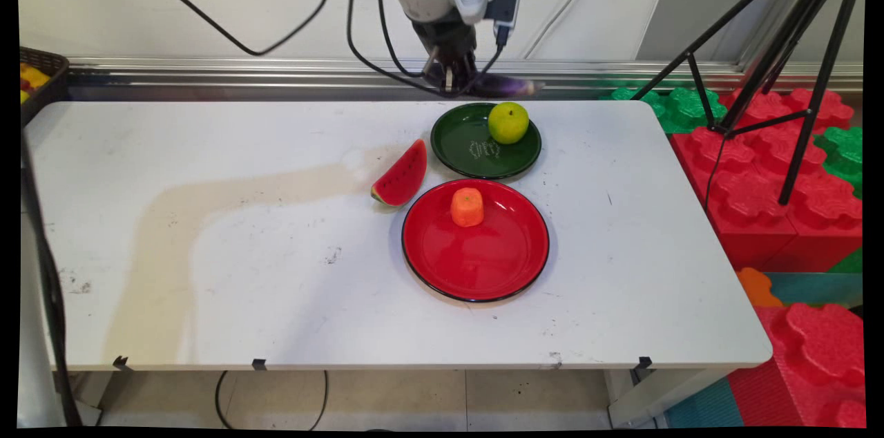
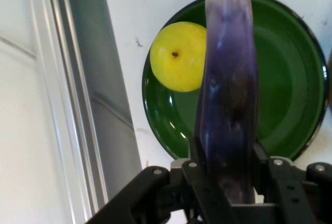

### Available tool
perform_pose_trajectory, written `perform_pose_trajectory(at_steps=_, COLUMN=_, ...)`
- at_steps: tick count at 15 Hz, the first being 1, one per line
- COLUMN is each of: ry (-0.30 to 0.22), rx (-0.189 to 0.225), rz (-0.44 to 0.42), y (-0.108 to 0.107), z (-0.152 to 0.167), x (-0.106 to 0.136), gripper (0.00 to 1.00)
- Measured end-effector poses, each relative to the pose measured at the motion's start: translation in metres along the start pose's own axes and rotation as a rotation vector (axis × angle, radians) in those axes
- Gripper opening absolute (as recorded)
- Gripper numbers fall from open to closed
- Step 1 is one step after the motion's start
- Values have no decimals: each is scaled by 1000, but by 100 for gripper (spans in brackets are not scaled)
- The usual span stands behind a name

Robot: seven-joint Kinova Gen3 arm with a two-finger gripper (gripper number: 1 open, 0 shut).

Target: Place the picked object on the red plate

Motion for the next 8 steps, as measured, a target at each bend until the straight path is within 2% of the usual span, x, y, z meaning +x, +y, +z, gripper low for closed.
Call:
perform_pose_trajectory(at_steps=4, ry=23, rx=18, rz=-41, y=19, z=-51, x=3, gripper=0)
perform_pose_trajectory(at_steps=8, ry=21, rx=28, rz=-63, y=42, z=-84, x=3, gripper=0)
